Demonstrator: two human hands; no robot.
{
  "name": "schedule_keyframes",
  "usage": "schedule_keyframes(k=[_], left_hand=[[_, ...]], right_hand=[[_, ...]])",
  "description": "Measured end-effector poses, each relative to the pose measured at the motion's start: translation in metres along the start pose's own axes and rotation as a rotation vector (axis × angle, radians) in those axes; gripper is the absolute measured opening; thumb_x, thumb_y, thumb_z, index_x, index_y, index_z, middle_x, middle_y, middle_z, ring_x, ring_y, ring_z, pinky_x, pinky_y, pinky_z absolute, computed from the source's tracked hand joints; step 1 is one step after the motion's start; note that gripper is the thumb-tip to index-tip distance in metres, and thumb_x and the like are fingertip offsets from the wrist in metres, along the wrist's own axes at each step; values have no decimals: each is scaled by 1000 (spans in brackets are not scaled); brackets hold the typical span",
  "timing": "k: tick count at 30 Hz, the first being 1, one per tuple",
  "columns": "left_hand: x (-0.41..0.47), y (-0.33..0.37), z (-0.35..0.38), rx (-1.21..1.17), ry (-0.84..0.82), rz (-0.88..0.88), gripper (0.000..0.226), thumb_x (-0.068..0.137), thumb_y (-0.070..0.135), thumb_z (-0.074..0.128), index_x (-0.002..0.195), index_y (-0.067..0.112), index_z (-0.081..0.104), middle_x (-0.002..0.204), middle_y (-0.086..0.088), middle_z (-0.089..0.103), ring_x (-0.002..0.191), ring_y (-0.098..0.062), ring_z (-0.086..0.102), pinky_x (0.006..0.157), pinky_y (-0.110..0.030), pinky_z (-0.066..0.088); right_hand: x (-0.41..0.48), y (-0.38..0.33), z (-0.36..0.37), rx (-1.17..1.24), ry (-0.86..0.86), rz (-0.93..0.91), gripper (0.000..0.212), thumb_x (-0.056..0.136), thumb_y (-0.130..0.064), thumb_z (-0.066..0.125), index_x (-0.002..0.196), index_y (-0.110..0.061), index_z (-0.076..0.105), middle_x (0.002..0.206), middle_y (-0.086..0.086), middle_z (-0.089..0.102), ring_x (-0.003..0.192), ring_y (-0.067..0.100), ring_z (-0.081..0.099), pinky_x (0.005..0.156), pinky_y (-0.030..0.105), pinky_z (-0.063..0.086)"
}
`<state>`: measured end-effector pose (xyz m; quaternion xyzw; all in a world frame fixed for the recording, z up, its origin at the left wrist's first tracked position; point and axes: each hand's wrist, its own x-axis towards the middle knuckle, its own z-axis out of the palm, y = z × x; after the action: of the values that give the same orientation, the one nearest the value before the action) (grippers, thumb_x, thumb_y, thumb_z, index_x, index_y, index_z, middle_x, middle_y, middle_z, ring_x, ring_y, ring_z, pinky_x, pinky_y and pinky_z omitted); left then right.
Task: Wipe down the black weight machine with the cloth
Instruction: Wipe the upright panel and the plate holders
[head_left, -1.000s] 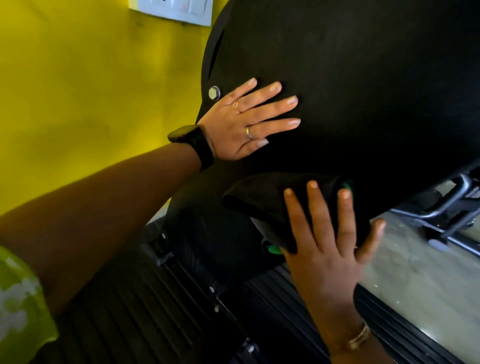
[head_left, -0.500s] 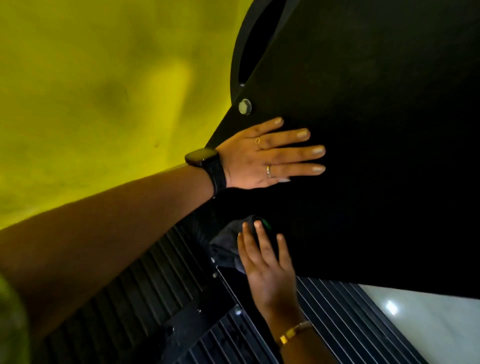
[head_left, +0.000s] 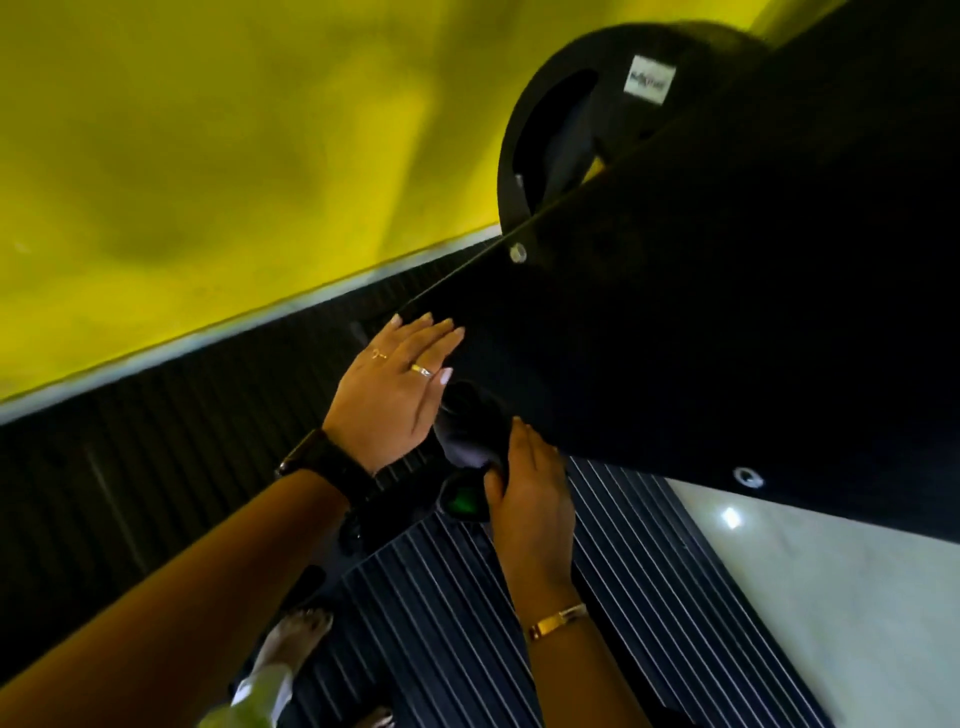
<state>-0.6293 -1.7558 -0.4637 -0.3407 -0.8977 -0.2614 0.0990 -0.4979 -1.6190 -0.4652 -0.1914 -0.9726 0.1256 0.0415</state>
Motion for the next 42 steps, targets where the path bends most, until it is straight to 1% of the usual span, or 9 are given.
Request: schedule_keyframes(k=[2,4,10,13,16,20,26,32,42], left_hand=[[0,8,-31,39,-60,-10,47,100,29,31,130,5,59,128,-13,63,123,-31,56,113,-38,26],[0,15,-61,40,-111,-18,48,98,28,31,128,5,61,126,-13,64,122,-32,57,109,-43,30],[13,42,-148,-36,-211,-2,59,96,32,19,137,5,53,137,-15,56,133,-32,46,114,-44,24],[21,55,-185,-46,-206,39,60,97,34,18,137,6,53,138,-13,56,134,-30,45,115,-40,19],[23,63,-207,-14,-178,89,53,97,30,25,130,5,60,129,-14,62,126,-33,54,111,-47,27],[24,68,-223,-48,-144,105,50,97,28,29,126,5,63,124,-13,66,122,-35,57,108,-51,33],[31,80,-236,-19,-98,158,49,99,30,29,126,8,64,124,-10,66,123,-32,56,110,-47,26],[42,95,-231,94,-66,208,46,96,27,34,119,7,68,119,-9,69,115,-31,62,104,-50,34],[53,109,-225,152,-56,97,48,98,30,31,124,9,65,121,-9,67,120,-32,59,106,-49,27]], right_hand=[[-1,-13,-37,87,-67,54,61,88,-20,69,142,-9,44,141,13,51,132,35,44,104,48,45],[-7,-23,-72,72,-73,56,62,88,-21,67,144,-14,42,142,8,50,135,30,41,108,44,39],[-24,-50,-154,-24,30,0,56,75,-10,79,128,-11,61,117,13,66,108,34,61,90,52,52],[-34,-67,-187,-28,116,-16,56,75,-8,79,128,-10,61,119,16,65,107,36,61,91,52,49],[-39,-78,-210,-27,161,-6,54,78,-9,76,130,-11,60,124,16,63,113,38,57,96,56,47],[-39,-88,-226,-53,246,-37,54,73,-9,81,124,-9,64,115,15,67,105,37,62,90,52,49],[-40,-92,-243,-52,389,-101,56,60,-12,89,113,-10,70,105,11,71,91,31,68,80,46,54],[-26,-70,-245,-74,397,-182,60,58,-13,89,115,-11,70,112,11,70,99,32,66,81,45,58],[2,-43,-247,-19,400,-244,53,61,-13,86,112,-11,72,108,10,71,94,30,66,79,43,59]])
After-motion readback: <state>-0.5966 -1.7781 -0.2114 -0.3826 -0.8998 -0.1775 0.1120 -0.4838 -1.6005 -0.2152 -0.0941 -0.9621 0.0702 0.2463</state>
